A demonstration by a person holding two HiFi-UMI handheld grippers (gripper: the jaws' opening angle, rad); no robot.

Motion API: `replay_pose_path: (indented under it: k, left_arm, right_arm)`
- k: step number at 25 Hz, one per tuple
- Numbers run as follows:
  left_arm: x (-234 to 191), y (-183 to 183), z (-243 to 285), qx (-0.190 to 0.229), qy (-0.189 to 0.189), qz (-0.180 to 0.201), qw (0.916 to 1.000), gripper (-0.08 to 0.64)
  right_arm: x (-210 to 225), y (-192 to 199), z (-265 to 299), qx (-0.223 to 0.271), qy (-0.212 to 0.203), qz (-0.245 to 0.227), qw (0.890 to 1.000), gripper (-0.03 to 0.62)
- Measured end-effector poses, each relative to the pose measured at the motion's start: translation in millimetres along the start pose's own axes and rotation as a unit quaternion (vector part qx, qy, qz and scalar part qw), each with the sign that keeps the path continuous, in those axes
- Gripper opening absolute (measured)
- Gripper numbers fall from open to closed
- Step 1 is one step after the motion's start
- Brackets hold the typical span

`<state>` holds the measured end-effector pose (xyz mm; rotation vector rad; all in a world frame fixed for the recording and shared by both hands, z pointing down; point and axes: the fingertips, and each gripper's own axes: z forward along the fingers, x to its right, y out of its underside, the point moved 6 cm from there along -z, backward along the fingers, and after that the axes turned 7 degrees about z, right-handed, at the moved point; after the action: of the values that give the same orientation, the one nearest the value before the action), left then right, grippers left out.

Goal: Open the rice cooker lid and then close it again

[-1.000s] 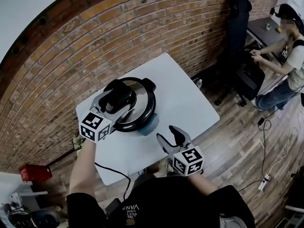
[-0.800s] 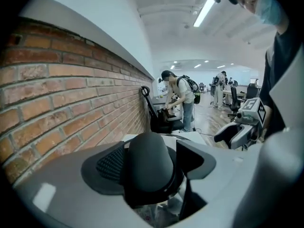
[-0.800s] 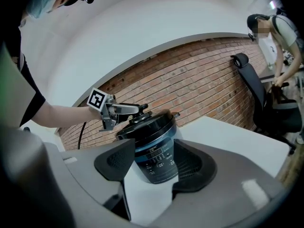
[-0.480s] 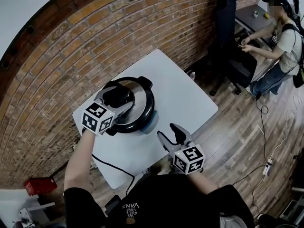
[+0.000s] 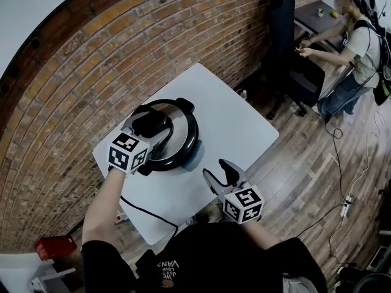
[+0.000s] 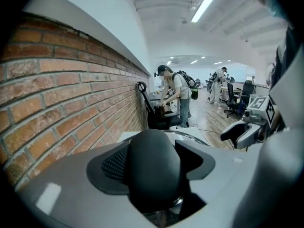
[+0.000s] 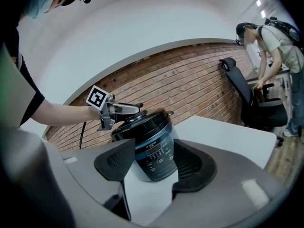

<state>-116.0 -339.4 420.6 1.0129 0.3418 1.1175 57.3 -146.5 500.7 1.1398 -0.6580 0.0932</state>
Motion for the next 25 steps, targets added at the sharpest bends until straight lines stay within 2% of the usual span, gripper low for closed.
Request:
replay_pose_path:
  k: [6,9,14,19,25]
  left_arm:
    - [-0.7,-0.7,0.4,0.001,0.026,0.017,0.9995,0.305]
    - [-1.9,-0.5,0.5,0.006,0.057,0.041,0.9975,0.305]
    - [-5.2,-1.0,1.3,0.028,0.133,0.095,0.9861,0.304]
    - [-7.1,-2.4,3.2,0.036,0.192,0.133,0.9718,0.302]
    - [-8.0,-3.9,2.0,0.044,0.208,0.142,0.9667,0.304]
  right_arm:
    - [5.5,3.0,-8.2,0.008,0.021,0.011,1.0,0.243]
    - [7.7,4.3,-11.6,0.013,0.031,0.017,0.999,0.243]
    - [10.0,6.9,-18.7,0.015,0.047,0.021,0.999,0.243]
    - [8.3,10.8,-24.9,0.019,0.068,0.026,0.997,0.242]
    - [1.8,15.7,-32.7,0.028,0.093,0.028,0.995,0.242]
